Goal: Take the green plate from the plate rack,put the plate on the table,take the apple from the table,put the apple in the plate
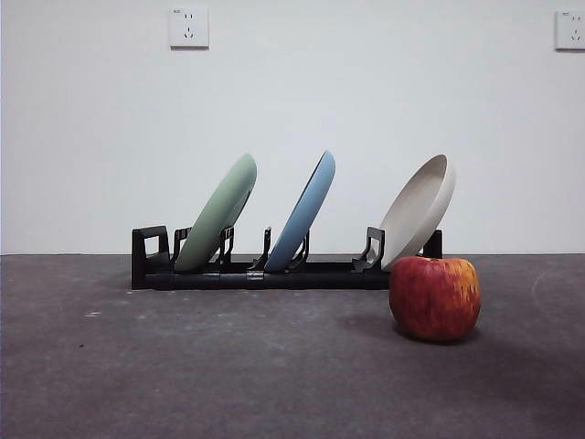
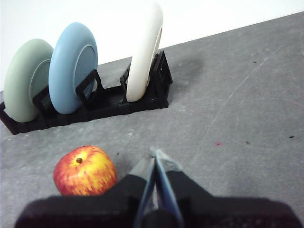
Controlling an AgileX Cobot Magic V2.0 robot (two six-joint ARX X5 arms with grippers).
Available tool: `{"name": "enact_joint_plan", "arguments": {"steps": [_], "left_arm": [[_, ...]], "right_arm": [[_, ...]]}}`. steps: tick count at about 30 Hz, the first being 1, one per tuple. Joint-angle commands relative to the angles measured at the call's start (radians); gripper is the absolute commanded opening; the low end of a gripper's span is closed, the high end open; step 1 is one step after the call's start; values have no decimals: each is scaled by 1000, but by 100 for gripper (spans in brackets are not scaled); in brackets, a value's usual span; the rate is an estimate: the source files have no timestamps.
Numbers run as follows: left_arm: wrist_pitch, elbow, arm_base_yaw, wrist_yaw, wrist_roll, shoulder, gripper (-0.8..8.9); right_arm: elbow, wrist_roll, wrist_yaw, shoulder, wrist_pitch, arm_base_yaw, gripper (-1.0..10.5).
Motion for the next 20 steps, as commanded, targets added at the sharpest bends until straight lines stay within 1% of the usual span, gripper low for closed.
{"name": "enact_joint_plan", "arguments": {"steps": [1,3,5,8,9,13,14,16,18,20], "left_arm": [[14,2,3,50,-71,-3,-9],[13,27,3,99,-94,-3,-9],[10,60,3,126,-102,-3,-9],[-14,121,3,134,-133,3,-9],[-31,151,3,145,-140,9,-9],[-79,249,3,212,-150,51,-9],[-98,276,3,237,-150,67,-9],[-140,328,3,281,-148,101,-9],[-180,378,3,319,-143,138,-9],[-216,428,3,378,-129,179,-9]], "right_arm": [[2,79,-3,-3,2,2,-12],[24,113,-3,-3,3,2,-12],[55,121,-2,-1,3,3,-12],[110,124,-1,17,2,3,-12],[137,140,-2,29,1,3,-12],[244,146,-6,87,-34,3,-12],[277,143,-14,107,-51,3,-12],[342,116,-47,152,-95,3,-12],[410,75,-93,202,-153,3,-12],[487,31,-159,260,-232,3,-12]]}}
